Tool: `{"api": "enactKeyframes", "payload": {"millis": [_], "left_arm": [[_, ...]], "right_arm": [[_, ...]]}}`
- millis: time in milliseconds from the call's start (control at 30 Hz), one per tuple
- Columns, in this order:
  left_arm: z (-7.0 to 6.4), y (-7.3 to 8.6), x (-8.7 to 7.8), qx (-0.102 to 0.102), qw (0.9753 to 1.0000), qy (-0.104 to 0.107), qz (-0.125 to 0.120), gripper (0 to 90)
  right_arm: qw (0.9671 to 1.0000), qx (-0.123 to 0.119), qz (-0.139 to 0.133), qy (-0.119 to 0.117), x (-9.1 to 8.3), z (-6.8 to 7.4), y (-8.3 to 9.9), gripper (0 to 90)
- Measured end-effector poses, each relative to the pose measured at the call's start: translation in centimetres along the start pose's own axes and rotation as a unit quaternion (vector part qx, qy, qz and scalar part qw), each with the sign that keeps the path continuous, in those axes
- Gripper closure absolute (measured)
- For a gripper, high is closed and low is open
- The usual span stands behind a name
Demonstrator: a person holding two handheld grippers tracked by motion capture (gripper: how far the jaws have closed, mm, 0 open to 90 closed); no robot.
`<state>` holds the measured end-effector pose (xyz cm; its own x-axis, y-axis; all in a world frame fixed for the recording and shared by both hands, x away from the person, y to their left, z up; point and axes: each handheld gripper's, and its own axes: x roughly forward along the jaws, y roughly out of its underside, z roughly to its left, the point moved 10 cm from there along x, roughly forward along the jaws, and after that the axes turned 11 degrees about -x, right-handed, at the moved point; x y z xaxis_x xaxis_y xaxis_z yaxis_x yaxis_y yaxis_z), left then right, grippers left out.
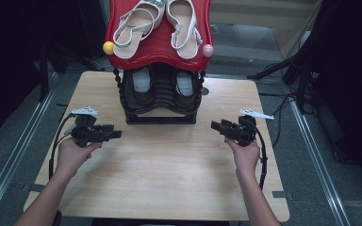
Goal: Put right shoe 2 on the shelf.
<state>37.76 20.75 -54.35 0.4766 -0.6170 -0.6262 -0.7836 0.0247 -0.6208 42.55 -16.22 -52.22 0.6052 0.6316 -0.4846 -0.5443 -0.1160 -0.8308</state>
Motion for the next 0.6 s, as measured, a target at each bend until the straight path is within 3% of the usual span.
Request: {"api": "enactKeyframes", "payload": {"millis": [167, 333, 600], "left_arm": [[0.0, 0.0, 0.1, 0.0, 1.0, 0.005, 0.0, 43.2], [-0.1, 0.1, 0.2, 0.006, 1.0, 0.006, 0.004, 42.1], [-0.3, 0.1, 0.3, 0.007, 0.9999, 0.011, 0.003, 40.6]], "right_arm": [[0.9999, -0.006, -0.01, 0.007, -0.2, 0.2, 0.9, 43.9], [0.9998, -0.018, -0.004, 0.011, 0.2, 0.4, 1.6, 43.8], [0.9998, -0.013, 0.017, 0.003, 0.7, 0.5, 3.0, 43.9]]}}
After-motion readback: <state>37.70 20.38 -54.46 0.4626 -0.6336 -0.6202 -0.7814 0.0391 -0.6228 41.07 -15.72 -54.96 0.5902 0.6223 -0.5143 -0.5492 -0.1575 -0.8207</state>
